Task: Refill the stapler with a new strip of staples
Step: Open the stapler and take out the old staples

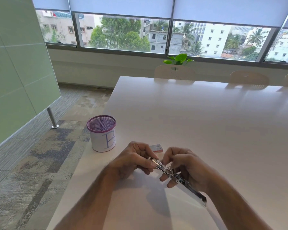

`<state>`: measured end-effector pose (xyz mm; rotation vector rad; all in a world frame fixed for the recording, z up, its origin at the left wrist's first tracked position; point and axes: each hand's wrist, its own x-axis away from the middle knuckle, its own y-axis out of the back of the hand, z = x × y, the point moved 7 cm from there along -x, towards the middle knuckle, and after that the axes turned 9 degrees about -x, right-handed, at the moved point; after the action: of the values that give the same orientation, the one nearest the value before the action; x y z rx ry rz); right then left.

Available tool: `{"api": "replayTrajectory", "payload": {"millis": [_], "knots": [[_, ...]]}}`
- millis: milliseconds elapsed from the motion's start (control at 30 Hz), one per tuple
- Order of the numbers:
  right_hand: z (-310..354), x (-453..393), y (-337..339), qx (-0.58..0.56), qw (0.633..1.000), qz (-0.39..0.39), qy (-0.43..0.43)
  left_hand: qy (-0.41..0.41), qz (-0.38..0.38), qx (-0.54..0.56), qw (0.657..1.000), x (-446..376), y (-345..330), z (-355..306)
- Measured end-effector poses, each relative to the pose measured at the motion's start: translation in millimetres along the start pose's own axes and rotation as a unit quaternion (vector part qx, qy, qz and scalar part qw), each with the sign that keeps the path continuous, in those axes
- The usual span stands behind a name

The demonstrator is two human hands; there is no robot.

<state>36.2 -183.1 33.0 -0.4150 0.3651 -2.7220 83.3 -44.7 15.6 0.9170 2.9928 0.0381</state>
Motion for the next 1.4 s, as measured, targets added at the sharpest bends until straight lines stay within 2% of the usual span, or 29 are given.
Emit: {"api": "replayTrajectory", "payload": {"millis": [300,600,800,1000,1200,1400], "knots": [[16.5,7.3,11.6,-0.001,0.999,-0.021,0.029,-0.022,-0.058,0.046,0.997,-1.6,16.2,0.1],[11.2,7.3,11.8,0.044,0.998,-0.052,0.000,-0.013,0.021,0.044,0.999,2.8,-1.5,-3.5],[15.6,3.9,0.9,0.102,0.990,-0.068,0.073,-0.014,0.058,0.025,0.998,4.3,-13.6,-7.0],[24.9,4.4,-7.5,0.126,0.976,-0.051,0.169,-0.014,0.080,0.026,0.996,5.7,-20.8,-8.9],[28.2,5.3,-8.1,0.192,0.959,-0.048,0.202,-0.016,0.086,0.016,0.996,7.7,-24.5,-11.1],[28.2,3.9,-7.4,0.188,0.959,-0.030,0.208,-0.016,0.075,0.018,0.997,6.9,-22.6,-10.4]]}}
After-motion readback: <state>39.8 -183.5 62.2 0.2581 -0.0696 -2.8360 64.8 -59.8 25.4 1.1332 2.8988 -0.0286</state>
